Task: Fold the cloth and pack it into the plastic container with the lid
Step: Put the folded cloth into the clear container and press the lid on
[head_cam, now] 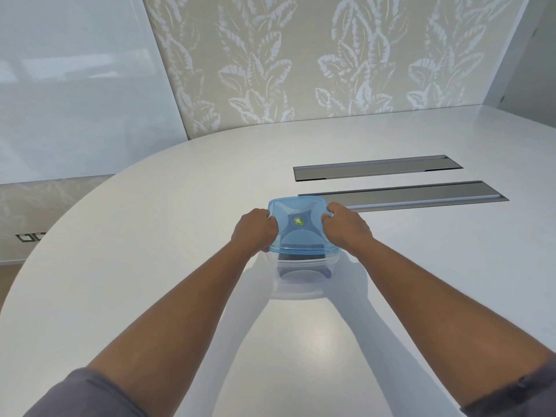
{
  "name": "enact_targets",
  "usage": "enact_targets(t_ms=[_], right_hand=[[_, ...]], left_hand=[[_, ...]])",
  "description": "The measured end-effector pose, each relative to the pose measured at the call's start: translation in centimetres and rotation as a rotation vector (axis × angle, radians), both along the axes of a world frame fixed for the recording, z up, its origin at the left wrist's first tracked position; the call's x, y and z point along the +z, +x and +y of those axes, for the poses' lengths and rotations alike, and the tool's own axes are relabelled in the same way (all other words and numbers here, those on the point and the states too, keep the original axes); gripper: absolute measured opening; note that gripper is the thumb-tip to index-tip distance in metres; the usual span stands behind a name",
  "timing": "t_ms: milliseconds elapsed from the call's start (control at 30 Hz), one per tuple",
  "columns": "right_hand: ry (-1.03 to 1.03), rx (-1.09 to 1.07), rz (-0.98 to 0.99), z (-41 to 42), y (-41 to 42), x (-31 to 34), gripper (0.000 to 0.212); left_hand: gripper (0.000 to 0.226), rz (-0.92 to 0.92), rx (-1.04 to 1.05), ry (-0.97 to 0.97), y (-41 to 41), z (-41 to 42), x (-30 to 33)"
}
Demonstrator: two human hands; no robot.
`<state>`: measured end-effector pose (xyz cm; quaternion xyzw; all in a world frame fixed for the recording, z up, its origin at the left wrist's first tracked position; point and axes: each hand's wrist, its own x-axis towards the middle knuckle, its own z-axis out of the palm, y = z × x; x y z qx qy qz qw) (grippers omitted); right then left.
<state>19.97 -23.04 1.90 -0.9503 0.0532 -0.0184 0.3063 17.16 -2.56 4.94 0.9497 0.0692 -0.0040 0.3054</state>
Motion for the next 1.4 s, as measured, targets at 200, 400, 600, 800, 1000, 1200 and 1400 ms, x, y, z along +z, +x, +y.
enact_targets(t_ms=[200,400,600,800,1000,1200,1400], right_hand=[[-0.098,0.041,0.048,0.0,0.0,0.7,0.047],[-0.118,0.071,0.087,-0.1,-0.2,1.3,0.039],[-0.190,0.124,0.099,0.1,-0.6,2.2,0.031],[-0.387,0.154,0.127,0.6,-1.2,3.2,0.015],[-0.538,0.176,0.125,1.1,-1.7,3.8,0.027],[-0.626,0.172,0.123,1.8,-2.4,3.5,0.032],[-0.621,0.135,0.098,1.6,-2.6,2.4,0.038]], left_hand=[[0.018,0.073,-0.085,0.263,0.0,-0.4,0.7],[0.018,0.136,-0.140,0.474,0.3,-0.9,1.2],[0.015,0.136,-0.240,0.688,0.4,-1.3,1.6],[0.013,0.156,-0.265,0.808,0.0,-2.2,2.2],[0.021,0.196,-0.268,0.888,0.3,-3.0,2.7],[0.018,0.153,-0.307,1.003,0.1,-3.5,3.0],[0.017,0.109,-0.310,1.048,-0.7,-4.0,2.5]])
